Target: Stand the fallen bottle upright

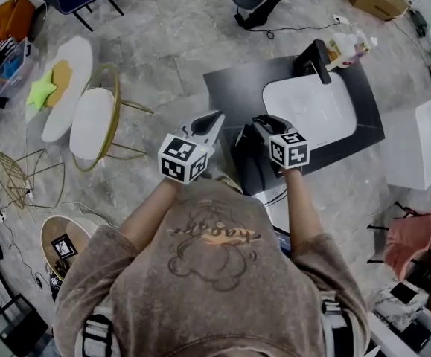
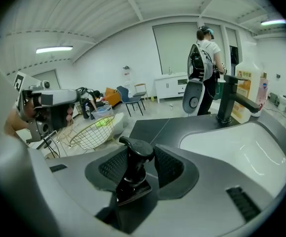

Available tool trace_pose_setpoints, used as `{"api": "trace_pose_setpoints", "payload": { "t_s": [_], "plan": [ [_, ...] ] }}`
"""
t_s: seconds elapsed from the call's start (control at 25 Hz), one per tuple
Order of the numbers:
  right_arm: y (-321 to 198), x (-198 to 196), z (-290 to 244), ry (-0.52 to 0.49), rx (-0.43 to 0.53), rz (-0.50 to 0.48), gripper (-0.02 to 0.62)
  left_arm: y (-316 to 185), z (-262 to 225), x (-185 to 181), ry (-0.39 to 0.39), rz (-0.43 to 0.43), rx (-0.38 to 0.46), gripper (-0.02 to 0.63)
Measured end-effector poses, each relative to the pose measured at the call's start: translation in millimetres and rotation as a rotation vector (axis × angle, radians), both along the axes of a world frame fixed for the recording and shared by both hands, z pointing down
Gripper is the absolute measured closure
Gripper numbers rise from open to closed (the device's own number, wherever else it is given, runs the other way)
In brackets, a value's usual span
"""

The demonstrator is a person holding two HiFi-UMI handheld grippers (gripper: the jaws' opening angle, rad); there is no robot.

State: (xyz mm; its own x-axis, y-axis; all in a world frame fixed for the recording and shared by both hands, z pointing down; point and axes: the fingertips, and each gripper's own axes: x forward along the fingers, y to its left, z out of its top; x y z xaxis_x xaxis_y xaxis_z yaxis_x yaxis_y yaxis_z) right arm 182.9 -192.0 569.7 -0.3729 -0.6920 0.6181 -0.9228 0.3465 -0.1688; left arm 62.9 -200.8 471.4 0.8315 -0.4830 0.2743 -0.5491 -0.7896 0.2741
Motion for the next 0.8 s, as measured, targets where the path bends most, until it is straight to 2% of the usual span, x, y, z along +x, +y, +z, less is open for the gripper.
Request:
{"api": "trace_pose_setpoints", "payload": {
  "t_s": [0.4,0.8],
  "plan": [
    [19.8,-5.9,-9.0,0.061,0.091,-0.004,0.434,10.4,4.4,4.3,-0.008,0.024,-0.008,0.588],
    [30.3,6.2,-15.4,0.102,0.153,0.047,0.437,18.7,4.7,7.2,-0.010,0.042,-0.013,0.588]
  ]
}}
